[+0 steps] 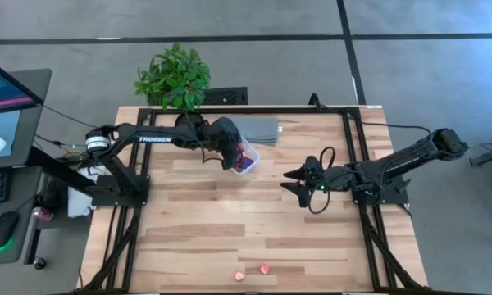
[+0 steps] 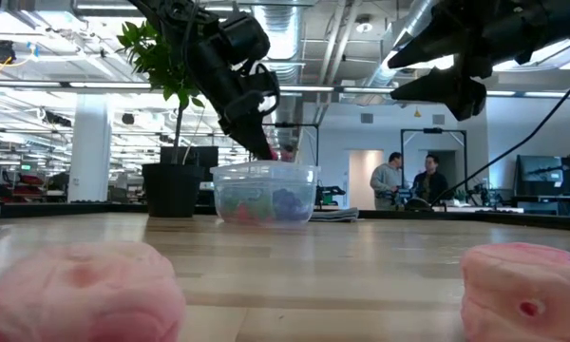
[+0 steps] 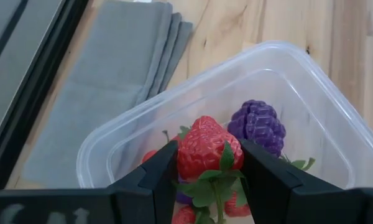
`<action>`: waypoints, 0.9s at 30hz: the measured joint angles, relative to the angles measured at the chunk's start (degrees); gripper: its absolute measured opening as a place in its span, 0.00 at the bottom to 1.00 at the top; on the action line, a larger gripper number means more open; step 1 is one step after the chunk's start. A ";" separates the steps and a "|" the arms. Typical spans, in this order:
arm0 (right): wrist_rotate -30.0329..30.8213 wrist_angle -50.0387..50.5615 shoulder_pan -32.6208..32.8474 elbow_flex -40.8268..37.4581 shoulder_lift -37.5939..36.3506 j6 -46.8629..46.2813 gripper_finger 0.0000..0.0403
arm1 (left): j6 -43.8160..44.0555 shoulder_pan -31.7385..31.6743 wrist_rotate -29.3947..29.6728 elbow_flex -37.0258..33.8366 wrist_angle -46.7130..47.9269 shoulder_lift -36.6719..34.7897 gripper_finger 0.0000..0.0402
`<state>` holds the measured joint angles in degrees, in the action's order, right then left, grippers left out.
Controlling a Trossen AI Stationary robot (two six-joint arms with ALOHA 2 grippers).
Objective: Pick and placing Produce into tupperware
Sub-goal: Put the red strawberry into the transparent bin, then put the pink peach into the transparent bin
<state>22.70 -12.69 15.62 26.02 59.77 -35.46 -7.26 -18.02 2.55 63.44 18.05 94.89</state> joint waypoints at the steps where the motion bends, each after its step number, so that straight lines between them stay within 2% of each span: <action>1: 0.05 0.02 0.00 0.00 0.00 -0.15 0.62 | -0.31 0.01 -0.31 0.00 -0.09 0.00 0.35; 6: 0.05 0.00 0.00 0.00 0.00 -0.91 0.62 | -0.77 0.07 -3.29 0.00 -1.36 0.00 0.35; 10: 0.07 0.03 0.00 0.00 0.00 -1.69 0.62 | -0.69 0.04 -3.44 0.00 -1.23 0.00 0.37; 21: 0.07 0.19 0.00 0.00 0.00 -1.77 0.62 | 0.69 0.04 -2.54 0.00 -1.05 -0.02 0.59; 24: -0.67 0.27 0.23 0.00 0.00 -2.69 0.62 | 1.53 0.08 -5.55 0.00 -0.52 -0.10 0.62; 27: -5.92 1.12 1.66 0.00 0.00 -4.66 0.62 | 2.44 0.68 -10.42 0.01 1.88 -1.53 0.63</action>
<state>16.77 -11.56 17.27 26.02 59.77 -40.12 -4.81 -17.34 -7.87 63.45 19.93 93.36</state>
